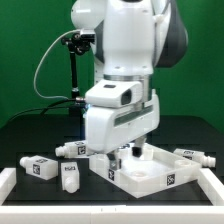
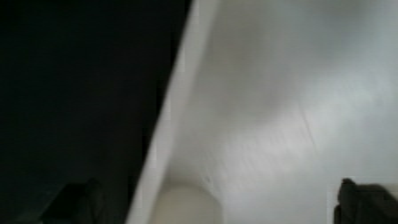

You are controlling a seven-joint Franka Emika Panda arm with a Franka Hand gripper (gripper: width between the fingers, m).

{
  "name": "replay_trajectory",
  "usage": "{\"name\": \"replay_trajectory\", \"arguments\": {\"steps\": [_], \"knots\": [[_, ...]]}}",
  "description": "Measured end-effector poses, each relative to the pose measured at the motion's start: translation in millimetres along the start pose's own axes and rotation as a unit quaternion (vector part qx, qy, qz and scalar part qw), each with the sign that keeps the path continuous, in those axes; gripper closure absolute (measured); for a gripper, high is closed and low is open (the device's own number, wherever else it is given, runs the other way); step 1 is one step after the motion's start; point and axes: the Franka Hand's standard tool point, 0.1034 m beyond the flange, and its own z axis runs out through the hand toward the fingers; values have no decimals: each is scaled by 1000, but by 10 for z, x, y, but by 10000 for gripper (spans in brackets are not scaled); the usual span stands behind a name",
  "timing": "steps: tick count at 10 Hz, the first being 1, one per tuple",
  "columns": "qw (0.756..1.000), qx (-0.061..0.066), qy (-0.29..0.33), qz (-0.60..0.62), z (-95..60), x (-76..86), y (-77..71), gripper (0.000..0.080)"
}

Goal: Assemble one leg

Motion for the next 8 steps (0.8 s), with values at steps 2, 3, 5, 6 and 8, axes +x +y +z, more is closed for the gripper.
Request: {"name": "replay_trajectory", "arguments": {"steps": [2,3,5,6,8], "knots": [[1000,0,0,10,40,-62,113,150],[1000,1,1,9,42,-52,102,150],[1000,1,0,9,47,-55,100,150],[1000,3,0,27,67,-75,106,150],[990,19,-6,143,223,-175,57,150]]}}
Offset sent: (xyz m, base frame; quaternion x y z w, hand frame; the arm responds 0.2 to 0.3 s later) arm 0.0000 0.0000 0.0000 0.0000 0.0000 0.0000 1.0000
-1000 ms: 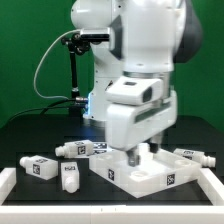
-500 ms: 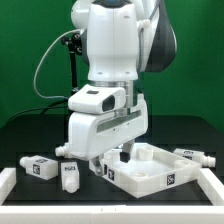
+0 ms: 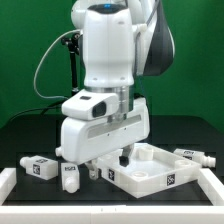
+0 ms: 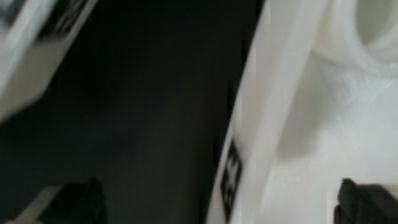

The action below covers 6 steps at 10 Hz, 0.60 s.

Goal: Assemble one leg

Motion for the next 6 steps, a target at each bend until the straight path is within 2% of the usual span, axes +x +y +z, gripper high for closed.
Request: {"name": "replay_trajectory", "arguments": {"steps": [1,2,4,5,6], "knots": [[999,11,-1,38,46,-27,-54,150],[998,19,-3,56,55,-62,-44,150],[998,19,-3,53,54,-52,-47,180],[998,19,-3,53,55,-53,-47,360],[998,19,-3,53,56,-53,-49,360]]}}
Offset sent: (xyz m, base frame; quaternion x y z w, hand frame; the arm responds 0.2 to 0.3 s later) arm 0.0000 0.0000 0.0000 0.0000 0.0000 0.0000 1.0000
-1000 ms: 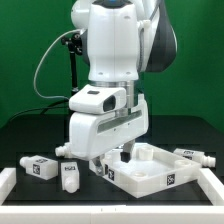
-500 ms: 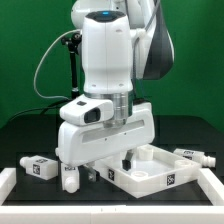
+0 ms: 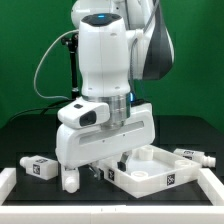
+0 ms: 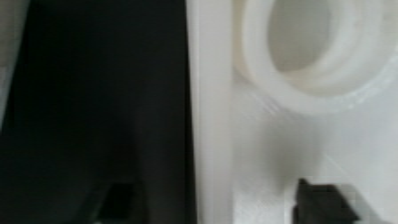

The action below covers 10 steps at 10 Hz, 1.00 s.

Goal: Assemble one leg

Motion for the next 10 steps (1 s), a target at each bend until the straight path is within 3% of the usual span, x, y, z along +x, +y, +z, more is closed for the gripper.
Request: {"name": "replay_trajectory", "arguments": {"steps": [1,2,3,6,8,9,10], "knots": [[1000,0,0,0,1,0,0,568],[1000,0,0,0,2,-1,0,704],[1000,0,0,0,5,-3,-2,746],[993,-5,19,114,-45,-107,230,746],[984,1,15,175,-31,-136,243,746],[979,15,3,203,-26,-123,250,746],[970,31,-12,240,-61,20,285,746]]}}
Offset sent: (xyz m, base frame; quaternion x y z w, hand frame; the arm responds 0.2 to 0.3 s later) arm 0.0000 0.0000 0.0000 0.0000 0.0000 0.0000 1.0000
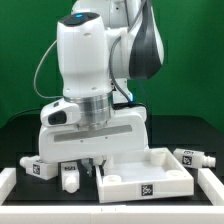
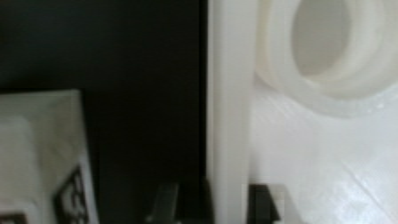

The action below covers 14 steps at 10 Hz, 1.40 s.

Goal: Assemble one leg

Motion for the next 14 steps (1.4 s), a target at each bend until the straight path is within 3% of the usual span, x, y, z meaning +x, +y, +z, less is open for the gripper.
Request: {"name": "replay_trajectory", "arguments": {"steps": [2,3,4,9,10,12,14], "knots": [[1000,3,5,9,-63,363,-201,745],[1000,2,4,24,-68,459,-281,745],[999,-3,5,39,-59,510,-265,745],[999,-3,2,33,-41,492,-259,745],[999,0,-5,38,-112,551,-251,745],[998,0,-22,51,8,564,-264,745],[998,-5,-32,51,20,567,-262,745]]}}
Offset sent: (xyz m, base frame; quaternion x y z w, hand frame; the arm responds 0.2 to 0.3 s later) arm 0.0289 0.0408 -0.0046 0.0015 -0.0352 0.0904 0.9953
